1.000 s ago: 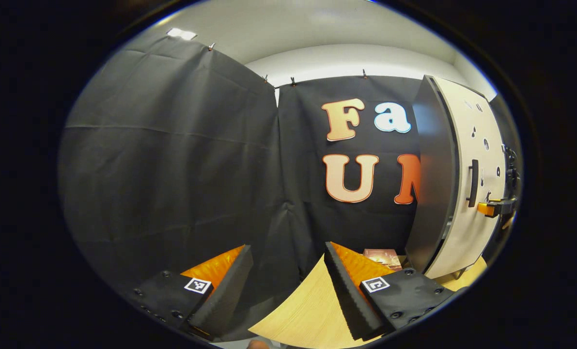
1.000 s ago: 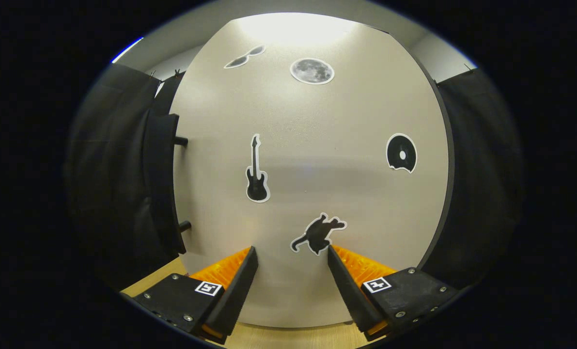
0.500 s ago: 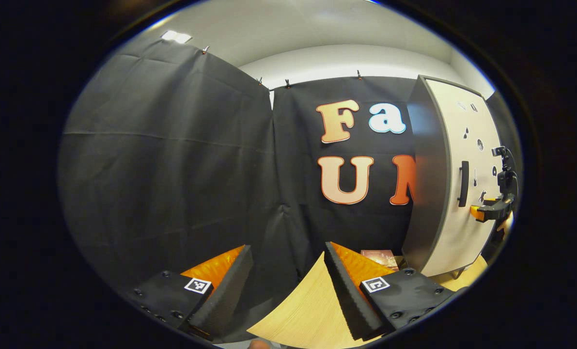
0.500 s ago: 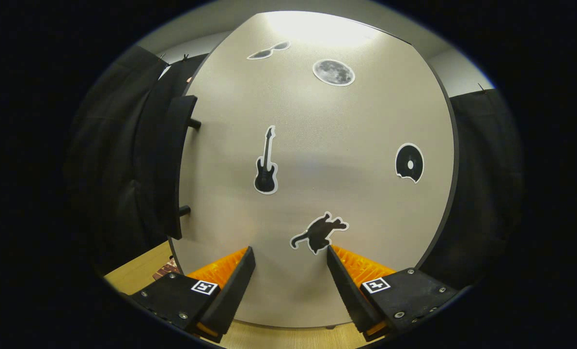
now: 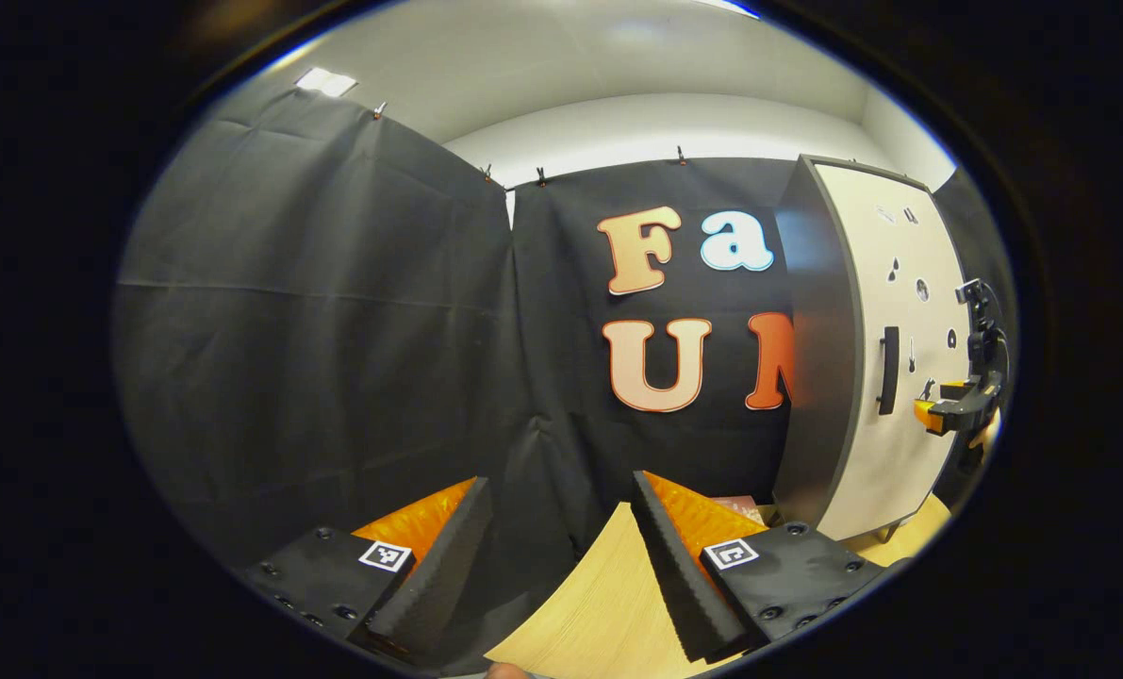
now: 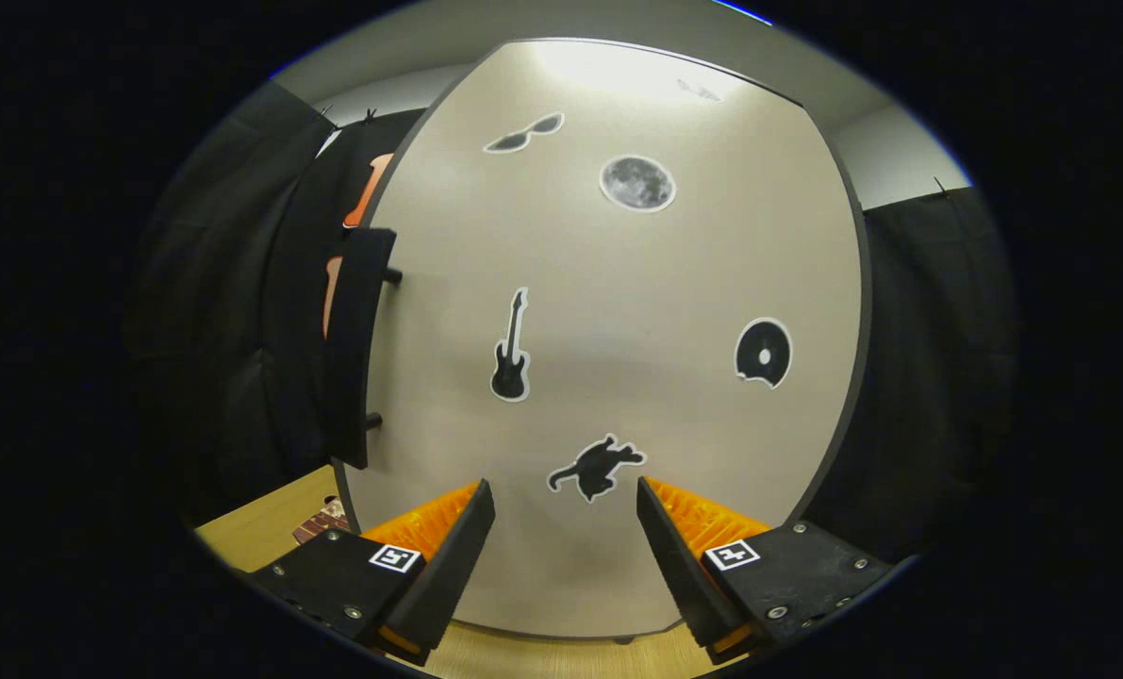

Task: Open the cabinet door with the right hand, grasp the bottle in the cabinet with the left hand and place it on the coaster, then close the cabinet door with the right hand.

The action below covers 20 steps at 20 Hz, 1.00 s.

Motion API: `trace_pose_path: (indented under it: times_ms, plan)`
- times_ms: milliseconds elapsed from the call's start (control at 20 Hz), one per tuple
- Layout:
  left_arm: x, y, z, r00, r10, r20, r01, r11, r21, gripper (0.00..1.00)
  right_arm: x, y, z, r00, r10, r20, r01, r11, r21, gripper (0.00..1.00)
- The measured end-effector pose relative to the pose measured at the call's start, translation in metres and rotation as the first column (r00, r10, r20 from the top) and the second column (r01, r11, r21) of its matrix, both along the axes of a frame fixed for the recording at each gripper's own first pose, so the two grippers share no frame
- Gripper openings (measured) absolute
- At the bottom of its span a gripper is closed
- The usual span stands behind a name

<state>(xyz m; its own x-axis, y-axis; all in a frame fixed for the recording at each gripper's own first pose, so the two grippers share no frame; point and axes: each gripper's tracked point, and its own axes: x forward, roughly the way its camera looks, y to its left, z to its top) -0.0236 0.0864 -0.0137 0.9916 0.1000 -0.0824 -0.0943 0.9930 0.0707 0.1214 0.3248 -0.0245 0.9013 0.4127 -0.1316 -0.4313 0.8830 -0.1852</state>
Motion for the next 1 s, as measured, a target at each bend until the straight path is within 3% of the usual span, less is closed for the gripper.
trace_pose_path:
  times_ms: [200,300,350,550,650,1000]
  plan:
    - [0.016,-0.009,0.01,0.999,-0.046,0.013,0.046,0.999,-0.022,0.94,-0.04,-0.037,0.045,0.999,0.003,0.034,-0.002,1.0,-0.003,0.94]
    - [0.024,-0.009,0.019,0.998,-0.059,0.02,0.059,0.998,-0.027,1.0,-0.064,-0.058,0.07,0.999,0.003,0.052,-0.003,1.0,0.006,0.95]
    - [0.029,-0.011,0.027,0.997,-0.066,0.031,0.067,0.997,-0.034,0.94,-0.076,-0.067,0.082,0.998,0.006,0.056,-0.007,1.0,0.02,0.95]
    - [0.037,-0.016,0.064,0.991,-0.1,0.092,0.103,0.994,-0.025,0.97,-0.119,-0.107,0.118,0.999,-0.005,0.053,0.001,0.996,0.085,0.94]
    - [0.039,-0.018,0.081,0.988,-0.108,0.115,0.11,0.994,-0.007,0.94,-0.135,-0.128,0.13,0.998,-0.027,0.055,0.021,0.995,0.101,0.94]
    - [0.044,-0.04,0.128,0.97,-0.165,0.178,0.18,0.981,-0.071,0.95,-0.167,-0.194,0.154,0.987,-0.139,0.076,0.127,0.981,0.144,0.94]
